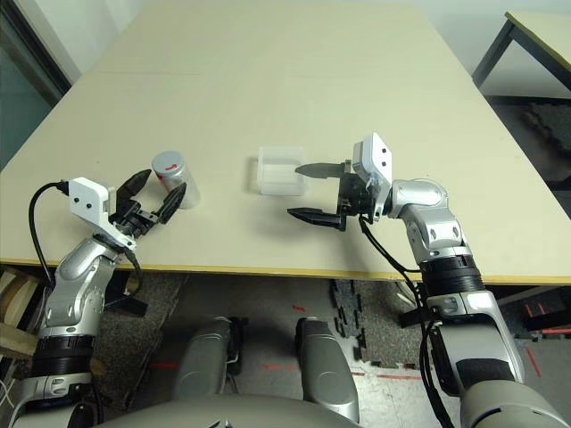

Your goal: Pour the medicine from the bottle into the box.

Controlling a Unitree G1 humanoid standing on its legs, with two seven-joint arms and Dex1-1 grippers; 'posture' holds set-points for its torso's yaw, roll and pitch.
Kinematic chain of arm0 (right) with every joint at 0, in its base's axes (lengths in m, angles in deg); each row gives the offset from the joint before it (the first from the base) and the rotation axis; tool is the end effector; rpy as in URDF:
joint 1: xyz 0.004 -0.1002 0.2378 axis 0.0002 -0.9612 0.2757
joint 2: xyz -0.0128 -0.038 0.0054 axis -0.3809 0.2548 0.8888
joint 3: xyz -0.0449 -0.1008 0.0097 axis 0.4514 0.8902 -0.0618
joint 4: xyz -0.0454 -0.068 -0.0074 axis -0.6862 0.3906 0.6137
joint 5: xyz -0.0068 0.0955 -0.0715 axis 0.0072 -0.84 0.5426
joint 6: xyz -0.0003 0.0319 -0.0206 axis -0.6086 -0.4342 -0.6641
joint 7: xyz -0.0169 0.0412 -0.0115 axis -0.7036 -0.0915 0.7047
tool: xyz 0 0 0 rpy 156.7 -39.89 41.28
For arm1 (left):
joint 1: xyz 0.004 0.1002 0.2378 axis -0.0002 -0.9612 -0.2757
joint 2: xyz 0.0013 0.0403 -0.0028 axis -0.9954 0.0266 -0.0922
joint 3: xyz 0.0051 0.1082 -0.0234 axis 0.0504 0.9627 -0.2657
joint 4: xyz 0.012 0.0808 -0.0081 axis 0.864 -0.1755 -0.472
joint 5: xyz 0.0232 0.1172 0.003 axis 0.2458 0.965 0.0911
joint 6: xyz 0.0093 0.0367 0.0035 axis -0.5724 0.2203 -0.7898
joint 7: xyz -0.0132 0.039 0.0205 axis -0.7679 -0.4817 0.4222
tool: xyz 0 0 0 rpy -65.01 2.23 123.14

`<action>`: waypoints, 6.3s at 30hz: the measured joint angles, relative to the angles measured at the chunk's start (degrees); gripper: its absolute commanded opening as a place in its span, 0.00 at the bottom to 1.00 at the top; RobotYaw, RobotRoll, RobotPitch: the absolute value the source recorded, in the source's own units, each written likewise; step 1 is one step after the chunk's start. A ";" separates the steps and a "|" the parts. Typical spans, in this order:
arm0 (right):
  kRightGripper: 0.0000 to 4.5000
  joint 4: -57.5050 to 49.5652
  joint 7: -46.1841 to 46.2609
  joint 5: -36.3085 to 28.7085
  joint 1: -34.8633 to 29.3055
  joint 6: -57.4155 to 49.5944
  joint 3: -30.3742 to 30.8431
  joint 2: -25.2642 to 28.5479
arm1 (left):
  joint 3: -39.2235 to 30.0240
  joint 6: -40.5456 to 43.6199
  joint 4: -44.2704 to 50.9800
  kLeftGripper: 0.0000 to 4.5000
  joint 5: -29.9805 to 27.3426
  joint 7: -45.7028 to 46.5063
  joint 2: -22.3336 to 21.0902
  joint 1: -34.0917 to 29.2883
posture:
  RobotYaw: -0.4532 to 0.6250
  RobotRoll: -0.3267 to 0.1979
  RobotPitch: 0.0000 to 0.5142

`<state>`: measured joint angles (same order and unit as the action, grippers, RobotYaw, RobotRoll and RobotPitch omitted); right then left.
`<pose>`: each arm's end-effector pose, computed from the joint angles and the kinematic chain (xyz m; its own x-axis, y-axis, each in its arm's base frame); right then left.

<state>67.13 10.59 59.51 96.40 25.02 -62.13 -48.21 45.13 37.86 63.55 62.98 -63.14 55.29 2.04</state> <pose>0.3142 -0.2249 0.1343 0.2404 0.9673 -0.0803 -0.9534 0.2198 -0.2065 0.2458 0.2453 0.0792 0.9140 -0.3888 0.1161 0.3832 0.9212 0.0679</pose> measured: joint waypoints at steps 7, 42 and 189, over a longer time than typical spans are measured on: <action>1.00 -0.07 0.69 0.04 -0.01 0.01 0.00 0.01 | 1.29 -0.01 -2.55 1.00 0.91 0.14 0.20 3.03 | 0.41 0.62 0.24; 1.00 -2.02 2.30 0.11 -2.26 0.31 0.00 0.80 | 3.40 -2.79 -9.98 1.00 2.50 -0.03 2.06 7.71 | 0.38 0.62 0.26; 1.00 31.60 -14.17 1.80 37.33 -9.18 2.76 -20.25 | 12.57 23.72 1.75 0.58 -8.78 -23.18 -4.41 21.36 | 0.38 0.62 0.23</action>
<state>98.73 -3.58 61.31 133.73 15.83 -59.37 -68.46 57.70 61.58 65.30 54.19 -86.32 50.88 23.41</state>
